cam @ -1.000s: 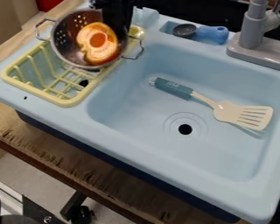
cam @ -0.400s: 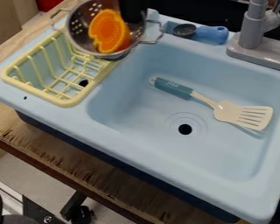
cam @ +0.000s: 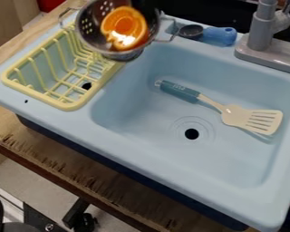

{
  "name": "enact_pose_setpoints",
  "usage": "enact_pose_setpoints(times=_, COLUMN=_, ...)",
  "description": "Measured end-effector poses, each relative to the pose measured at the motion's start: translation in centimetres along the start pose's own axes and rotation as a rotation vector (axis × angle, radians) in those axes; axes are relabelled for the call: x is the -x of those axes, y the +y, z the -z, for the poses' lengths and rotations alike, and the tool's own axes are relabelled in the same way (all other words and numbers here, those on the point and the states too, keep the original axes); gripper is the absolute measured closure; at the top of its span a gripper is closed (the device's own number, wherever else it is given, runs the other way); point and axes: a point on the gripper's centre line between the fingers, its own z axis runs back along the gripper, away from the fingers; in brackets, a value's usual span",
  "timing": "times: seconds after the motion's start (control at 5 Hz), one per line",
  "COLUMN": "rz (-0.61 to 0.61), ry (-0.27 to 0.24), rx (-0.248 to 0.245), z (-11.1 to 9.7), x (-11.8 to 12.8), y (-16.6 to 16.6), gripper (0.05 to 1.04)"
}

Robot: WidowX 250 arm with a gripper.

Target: Pick up the stainer and placed it in the sink

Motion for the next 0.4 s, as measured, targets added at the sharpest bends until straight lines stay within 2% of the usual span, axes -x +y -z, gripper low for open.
enact_pose_setpoints(times=0.2, rz=0.017, ry=0.041, rx=-0.043, z=1.7, x=2.7, y=-0.1, gripper=1.017)
enact_pose_setpoints(times=0.4, rz=0.004, ry=0.04, rx=-0.039, z=2.4, x=4.5, y=0.1, gripper=1.017)
